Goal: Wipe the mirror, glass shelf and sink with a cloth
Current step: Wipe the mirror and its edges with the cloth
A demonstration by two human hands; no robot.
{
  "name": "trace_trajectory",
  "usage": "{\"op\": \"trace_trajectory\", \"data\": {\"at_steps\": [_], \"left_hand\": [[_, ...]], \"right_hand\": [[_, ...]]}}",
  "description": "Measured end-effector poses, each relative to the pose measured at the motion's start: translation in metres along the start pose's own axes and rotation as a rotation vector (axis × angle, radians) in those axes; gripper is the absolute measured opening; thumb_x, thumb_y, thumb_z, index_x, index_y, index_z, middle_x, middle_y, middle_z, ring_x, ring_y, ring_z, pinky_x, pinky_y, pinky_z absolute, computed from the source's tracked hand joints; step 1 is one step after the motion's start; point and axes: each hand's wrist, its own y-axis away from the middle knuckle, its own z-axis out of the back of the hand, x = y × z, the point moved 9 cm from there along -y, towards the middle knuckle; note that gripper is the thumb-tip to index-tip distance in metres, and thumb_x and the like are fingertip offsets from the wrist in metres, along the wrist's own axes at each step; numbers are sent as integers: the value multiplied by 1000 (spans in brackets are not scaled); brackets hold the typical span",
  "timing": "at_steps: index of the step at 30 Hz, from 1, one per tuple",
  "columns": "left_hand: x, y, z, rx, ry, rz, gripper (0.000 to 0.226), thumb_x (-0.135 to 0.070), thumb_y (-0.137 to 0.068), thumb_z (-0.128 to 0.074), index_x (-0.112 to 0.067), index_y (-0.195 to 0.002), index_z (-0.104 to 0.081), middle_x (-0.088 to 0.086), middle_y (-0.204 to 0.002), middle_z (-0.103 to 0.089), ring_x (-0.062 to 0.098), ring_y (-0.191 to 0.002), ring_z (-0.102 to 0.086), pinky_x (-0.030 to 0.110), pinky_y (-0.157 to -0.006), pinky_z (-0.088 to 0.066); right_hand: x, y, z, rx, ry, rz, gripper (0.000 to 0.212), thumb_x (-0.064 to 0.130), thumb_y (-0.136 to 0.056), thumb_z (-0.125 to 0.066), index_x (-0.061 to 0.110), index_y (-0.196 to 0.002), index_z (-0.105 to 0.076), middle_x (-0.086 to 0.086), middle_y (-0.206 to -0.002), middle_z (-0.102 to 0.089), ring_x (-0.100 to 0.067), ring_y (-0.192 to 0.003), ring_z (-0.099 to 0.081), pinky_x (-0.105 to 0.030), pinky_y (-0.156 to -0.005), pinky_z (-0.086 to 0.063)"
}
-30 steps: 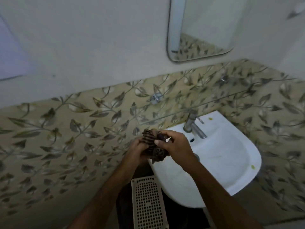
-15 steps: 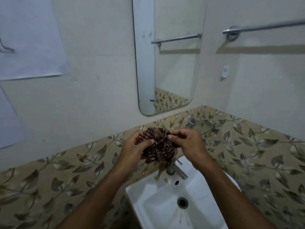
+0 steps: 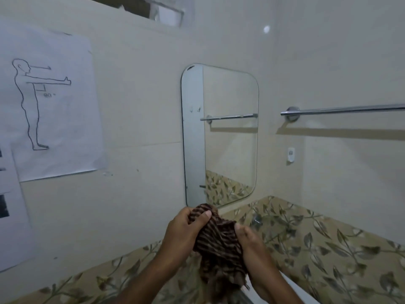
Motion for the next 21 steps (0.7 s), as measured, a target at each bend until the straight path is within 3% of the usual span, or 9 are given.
{"op": "trace_trajectory", "data": {"at_steps": [2,5,7,11,14,17,21], "left_hand": [[-10,-6,6,-7,-98,-44,30,-44,-90,-67,-15,-95,-65,-2,-90,-75,4,-77,-71,22,-68,-57],[-15,-15,9,27,-202,-57,23,-40,-93,-66,-21,-102,-60,-1,-94,-73,10,-77,-72,32,-64,-59],[-14,-17,3,106,-174,-4,22,-35,-95,-64,-27,-111,-51,6,-97,-70,21,-74,-73,36,-54,-57],[-23,-26,-16,255,-237,-31,37,-36,-97,-62,-49,-126,-43,12,-103,-61,25,-87,-72,45,-68,-63],[-41,-36,-32,323,-325,-120,36,-41,-97,-60,-57,-127,-47,-1,-116,-57,17,-97,-69,41,-73,-63],[-60,-45,-47,366,-217,-104,31,-47,-98,-54,-53,-128,-53,-10,-126,-56,11,-104,-66,32,-71,-63],[-81,-63,-58,340,-197,-115,36,-58,-94,-51,-38,-121,-62,-8,-115,-66,10,-96,-70,41,-71,-64]], "right_hand": [[19,8,-9,124,3,26,35,46,-100,-49,25,-101,-76,5,-100,-78,-12,-95,-74,-33,-88,-57],[48,15,-7,213,154,155,18,30,-90,-71,18,-102,-76,3,-95,-79,-13,-91,-74,-25,-78,-57],[67,10,6,124,244,245,8,22,-88,-75,19,-95,-77,6,-87,-78,-10,-81,-74,-20,-67,-55],[104,-8,27,-30,298,379,9,28,-92,-70,22,-93,-76,7,-89,-77,-7,-81,-72,-23,-67,-56],[123,-26,32,-54,307,457,9,30,-95,-67,25,-93,-74,9,-91,-76,-5,-84,-71,-26,-72,-57],[143,-41,34,-40,301,526,12,32,-96,-64,24,-96,-73,6,-92,-75,-8,-86,-70,-32,-78,-58],[165,-64,40,-63,247,559,13,31,-96,-63,22,-97,-72,2,-92,-74,-13,-88,-71,-36,-82,-58]]}}
